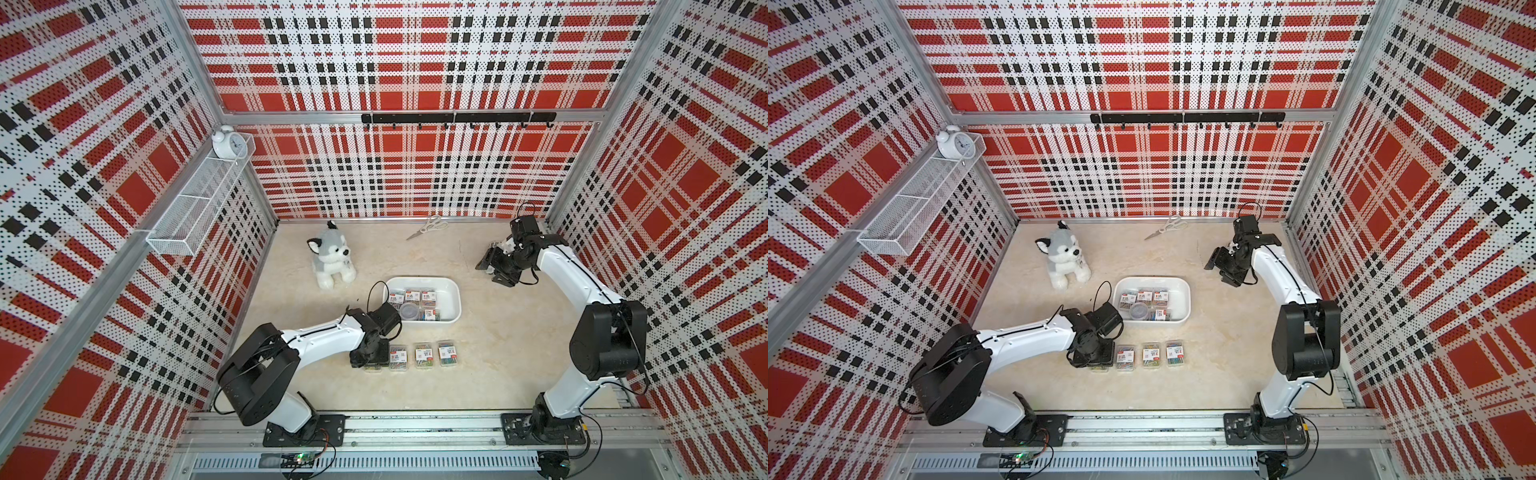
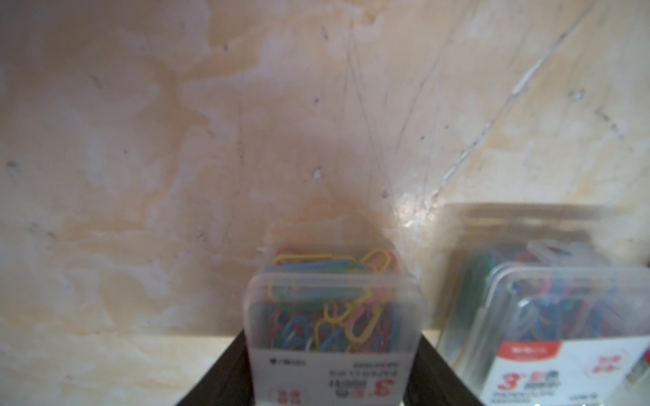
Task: Take the paper clips out of the storage box
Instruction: Place the boxed paper clips at the center of the board.
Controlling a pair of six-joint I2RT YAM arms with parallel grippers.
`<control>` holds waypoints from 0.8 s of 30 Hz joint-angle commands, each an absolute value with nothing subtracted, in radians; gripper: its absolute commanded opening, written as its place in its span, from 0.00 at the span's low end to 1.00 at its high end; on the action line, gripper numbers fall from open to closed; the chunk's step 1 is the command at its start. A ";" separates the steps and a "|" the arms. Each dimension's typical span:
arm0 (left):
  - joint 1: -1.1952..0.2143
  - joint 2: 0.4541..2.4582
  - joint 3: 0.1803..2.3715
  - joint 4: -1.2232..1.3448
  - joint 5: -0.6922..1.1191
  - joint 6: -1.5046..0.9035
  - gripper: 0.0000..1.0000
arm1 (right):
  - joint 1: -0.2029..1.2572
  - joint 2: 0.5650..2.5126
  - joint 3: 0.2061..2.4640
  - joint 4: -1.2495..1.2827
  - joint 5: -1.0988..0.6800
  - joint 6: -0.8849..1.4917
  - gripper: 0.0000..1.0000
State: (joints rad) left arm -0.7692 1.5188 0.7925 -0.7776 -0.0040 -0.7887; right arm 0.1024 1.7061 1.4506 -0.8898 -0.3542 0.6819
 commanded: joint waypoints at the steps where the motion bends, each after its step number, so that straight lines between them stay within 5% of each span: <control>1: -0.765 1.529 0.817 -0.770 -0.003 -0.797 0.62 | 0.110 1.725 1.476 -0.898 -0.345 0.680 0.71; 24: -0.759 1.517 0.851 -0.809 -0.018 -0.775 0.76 | 0.110 1.752 1.510 -0.916 -0.348 0.668 0.71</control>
State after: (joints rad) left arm -0.7685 1.5291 0.8268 -0.7860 -0.0051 -0.7822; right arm 0.1024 1.7393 1.4864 -0.8982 -0.3546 0.6758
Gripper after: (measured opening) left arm 0.759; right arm 0.712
